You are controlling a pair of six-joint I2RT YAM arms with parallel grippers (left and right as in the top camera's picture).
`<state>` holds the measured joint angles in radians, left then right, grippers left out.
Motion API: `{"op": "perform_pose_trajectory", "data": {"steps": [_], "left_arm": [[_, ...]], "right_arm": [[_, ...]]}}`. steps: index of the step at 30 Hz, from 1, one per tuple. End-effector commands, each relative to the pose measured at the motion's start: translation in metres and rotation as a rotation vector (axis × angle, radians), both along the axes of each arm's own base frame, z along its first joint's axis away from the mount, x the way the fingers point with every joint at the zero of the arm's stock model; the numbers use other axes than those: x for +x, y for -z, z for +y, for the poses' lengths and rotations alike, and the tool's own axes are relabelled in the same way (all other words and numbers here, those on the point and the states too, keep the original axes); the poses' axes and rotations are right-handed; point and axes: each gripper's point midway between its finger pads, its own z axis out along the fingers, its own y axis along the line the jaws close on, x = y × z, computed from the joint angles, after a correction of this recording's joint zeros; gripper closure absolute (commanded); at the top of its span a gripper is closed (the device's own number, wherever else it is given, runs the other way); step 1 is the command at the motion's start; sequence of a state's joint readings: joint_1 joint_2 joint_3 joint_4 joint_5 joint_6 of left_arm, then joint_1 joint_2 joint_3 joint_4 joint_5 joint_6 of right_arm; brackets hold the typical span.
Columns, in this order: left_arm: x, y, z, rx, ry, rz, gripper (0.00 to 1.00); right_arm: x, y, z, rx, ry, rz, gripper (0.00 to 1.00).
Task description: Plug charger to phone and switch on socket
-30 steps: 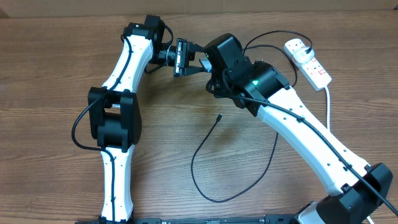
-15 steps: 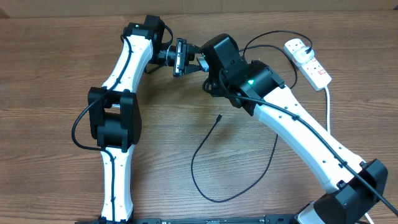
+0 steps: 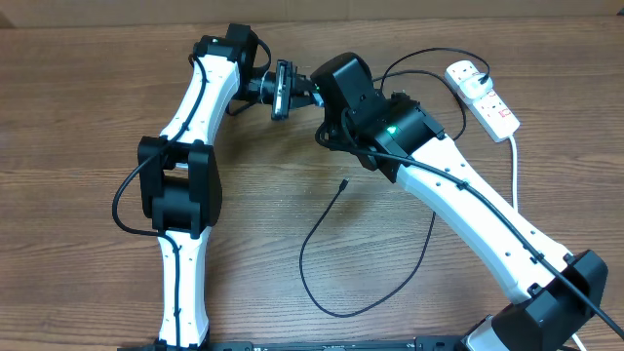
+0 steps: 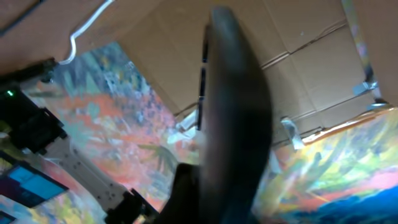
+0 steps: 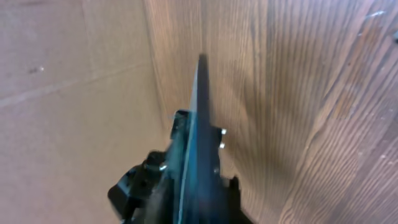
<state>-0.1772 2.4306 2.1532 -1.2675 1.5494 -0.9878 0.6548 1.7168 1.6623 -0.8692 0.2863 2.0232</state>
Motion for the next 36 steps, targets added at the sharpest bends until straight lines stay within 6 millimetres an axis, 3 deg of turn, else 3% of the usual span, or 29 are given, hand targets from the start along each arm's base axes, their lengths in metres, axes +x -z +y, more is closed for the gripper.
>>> {"op": "perform_pose_trajectory", "data": {"steps": [1, 6, 11, 15, 18, 22, 25, 29, 33, 36], "left_arm": [[-0.001, -0.014, -0.003, -0.034, 0.008, -0.018, 0.96], [0.002, -0.014, -0.003, -0.041, 0.008, -0.060, 0.96], [0.015, -0.009, -0.003, -0.027, 0.000, -0.202, 0.96], [0.032, 0.007, 0.007, 0.062, -0.038, -0.347, 0.96], [0.043, 0.021, 0.020, 0.136, -0.059, -0.471, 0.96], [0.046, 0.022, 0.029, 0.137, -0.042, -0.703, 0.96], [0.037, 0.023, 0.035, 0.241, 0.006, -0.814, 0.96], [0.028, 0.010, 0.052, 0.505, 0.090, -0.967, 0.96], [0.021, -0.045, 0.079, 0.810, 0.108, -1.184, 0.96], [0.011, -0.093, 0.109, 1.066, 0.062, -1.308, 0.96]], "right_arm": [[-0.002, -0.009, 0.011, 0.086, 0.008, 0.004, 0.75], [0.006, -0.020, 0.017, -0.001, -0.123, -0.083, 0.48], [0.005, -0.039, 0.008, -0.150, -0.284, -0.171, 0.36], [-0.009, -0.074, -0.020, -0.283, -0.404, -0.258, 0.24], [-0.024, -0.106, -0.049, -0.410, -0.493, -0.341, 0.22], [-0.045, -0.128, -0.081, -0.635, -0.656, -0.409, 0.18], [-0.059, -0.115, -0.091, -0.695, -0.762, -0.355, 0.15], [-0.070, -0.079, -0.097, -0.674, -0.864, -0.203, 0.12], [-0.070, -0.037, -0.084, -0.595, -1.061, -0.099, 0.06], [-0.059, -0.011, -0.083, -0.555, -1.085, -0.022, 0.05]]}}
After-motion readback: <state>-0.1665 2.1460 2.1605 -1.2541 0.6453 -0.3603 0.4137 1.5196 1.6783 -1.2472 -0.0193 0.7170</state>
